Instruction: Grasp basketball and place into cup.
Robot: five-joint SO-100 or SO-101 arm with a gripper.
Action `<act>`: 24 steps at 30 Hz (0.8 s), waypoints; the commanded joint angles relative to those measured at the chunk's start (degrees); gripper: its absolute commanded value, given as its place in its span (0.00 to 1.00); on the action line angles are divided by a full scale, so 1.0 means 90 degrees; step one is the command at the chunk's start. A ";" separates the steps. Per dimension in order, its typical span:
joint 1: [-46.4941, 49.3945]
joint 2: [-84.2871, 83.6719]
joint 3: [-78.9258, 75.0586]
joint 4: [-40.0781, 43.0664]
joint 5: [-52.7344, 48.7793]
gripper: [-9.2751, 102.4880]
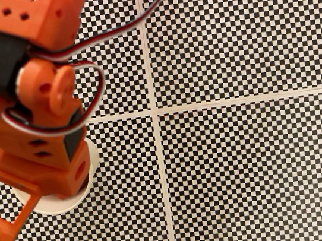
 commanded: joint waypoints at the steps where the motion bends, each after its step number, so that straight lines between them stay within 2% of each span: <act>1: 0.0020 0.0039 -0.0273 0.0010 0.0000 0.40; 4: 0.0029 0.0029 -0.0293 0.0010 0.0059 0.36; 9: 0.0039 0.0088 -0.0371 0.0010 0.0156 0.15; 12: 0.0020 0.0156 -0.0488 0.0010 0.0127 0.08; 24: -0.0850 0.1367 -0.0303 -0.0049 -0.0283 0.08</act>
